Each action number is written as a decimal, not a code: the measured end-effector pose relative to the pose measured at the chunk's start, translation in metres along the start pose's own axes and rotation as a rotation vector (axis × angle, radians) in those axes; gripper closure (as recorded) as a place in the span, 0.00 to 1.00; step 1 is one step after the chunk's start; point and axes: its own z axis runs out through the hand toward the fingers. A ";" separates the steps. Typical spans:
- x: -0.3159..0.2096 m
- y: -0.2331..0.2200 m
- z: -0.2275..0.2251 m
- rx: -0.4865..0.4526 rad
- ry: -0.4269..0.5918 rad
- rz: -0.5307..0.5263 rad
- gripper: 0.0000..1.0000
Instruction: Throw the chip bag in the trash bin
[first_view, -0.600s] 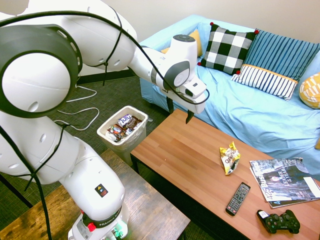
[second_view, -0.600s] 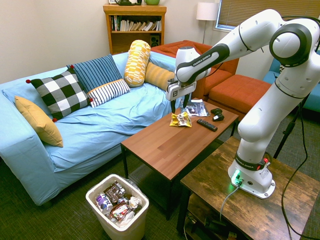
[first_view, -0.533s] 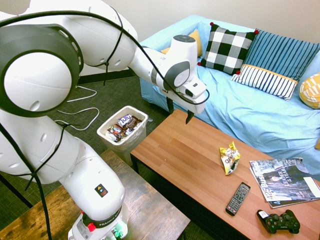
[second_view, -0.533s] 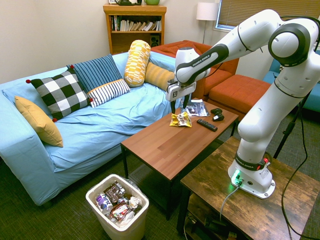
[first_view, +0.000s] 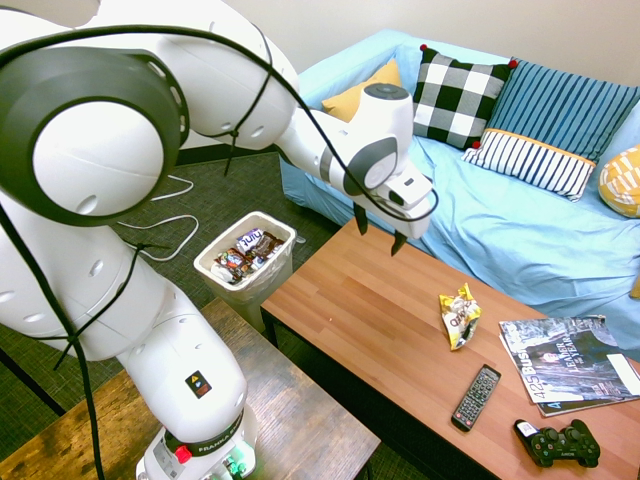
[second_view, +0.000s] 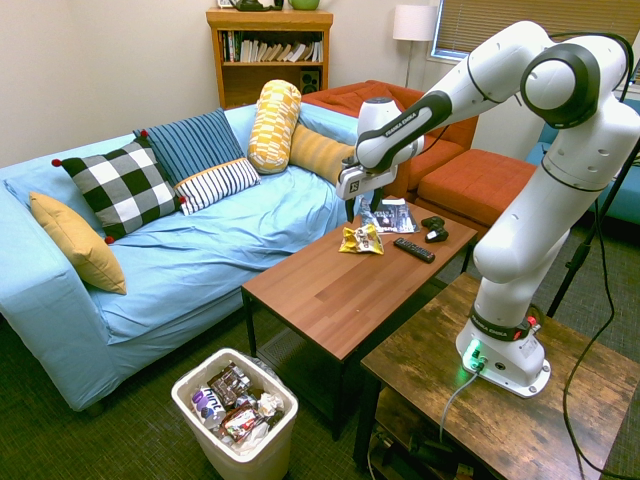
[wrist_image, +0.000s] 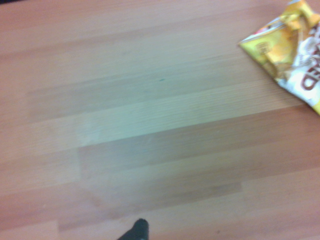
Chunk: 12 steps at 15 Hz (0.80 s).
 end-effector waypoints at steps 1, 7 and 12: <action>0.020 0.006 0.005 0.004 0.005 0.029 0.00; 0.124 0.002 0.062 -0.003 0.036 0.114 0.00; 0.176 -0.020 0.114 -0.007 0.043 0.080 0.00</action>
